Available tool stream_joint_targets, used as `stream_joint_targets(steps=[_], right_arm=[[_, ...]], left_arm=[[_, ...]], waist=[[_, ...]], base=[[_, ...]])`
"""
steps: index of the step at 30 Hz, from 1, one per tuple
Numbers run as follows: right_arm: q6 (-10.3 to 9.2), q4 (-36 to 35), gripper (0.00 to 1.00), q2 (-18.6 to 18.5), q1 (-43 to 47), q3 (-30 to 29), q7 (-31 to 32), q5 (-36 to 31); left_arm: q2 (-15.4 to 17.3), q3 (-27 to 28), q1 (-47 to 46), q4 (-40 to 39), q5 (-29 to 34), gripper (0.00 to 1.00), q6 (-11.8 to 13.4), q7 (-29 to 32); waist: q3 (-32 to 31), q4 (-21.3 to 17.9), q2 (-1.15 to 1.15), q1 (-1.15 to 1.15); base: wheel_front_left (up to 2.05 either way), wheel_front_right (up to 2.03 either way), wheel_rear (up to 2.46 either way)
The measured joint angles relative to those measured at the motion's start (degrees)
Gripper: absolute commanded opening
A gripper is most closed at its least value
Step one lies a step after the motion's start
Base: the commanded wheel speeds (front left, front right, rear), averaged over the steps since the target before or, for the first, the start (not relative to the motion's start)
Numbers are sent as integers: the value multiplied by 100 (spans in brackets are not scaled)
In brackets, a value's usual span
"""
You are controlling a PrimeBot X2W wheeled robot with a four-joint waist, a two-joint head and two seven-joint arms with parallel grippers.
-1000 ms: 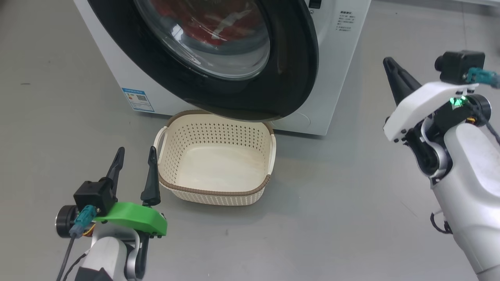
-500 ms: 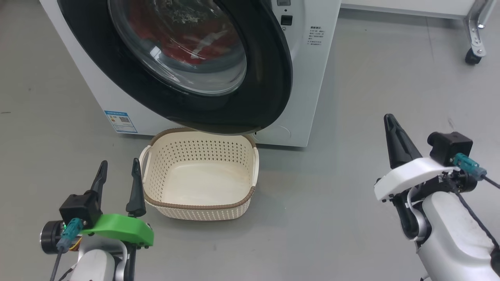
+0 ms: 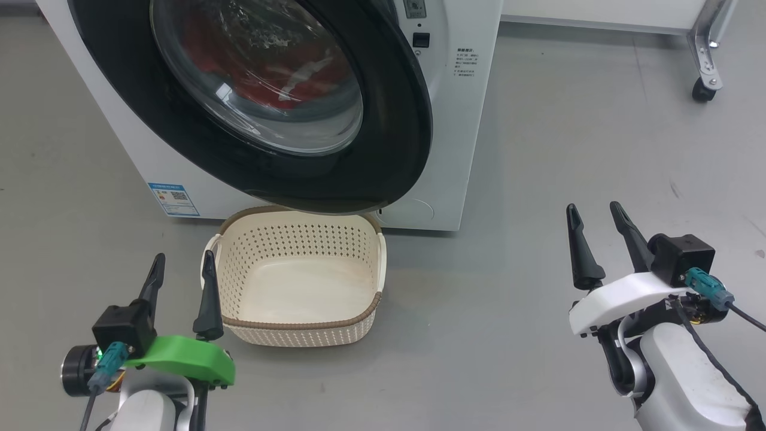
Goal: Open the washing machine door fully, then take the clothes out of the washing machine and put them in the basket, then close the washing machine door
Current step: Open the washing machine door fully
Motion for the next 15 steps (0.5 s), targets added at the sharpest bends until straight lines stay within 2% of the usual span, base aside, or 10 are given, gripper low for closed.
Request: stream_joint_targets(steps=[15], right_arm=[[-49, -249, 100, 25, 230, -46, -31, -88]], left_arm=[[-1, 33, 98, -37, 66, 100, -8, 0]], waist=[[-37, -10, 0, 0]], base=[[0, 0, 0]])
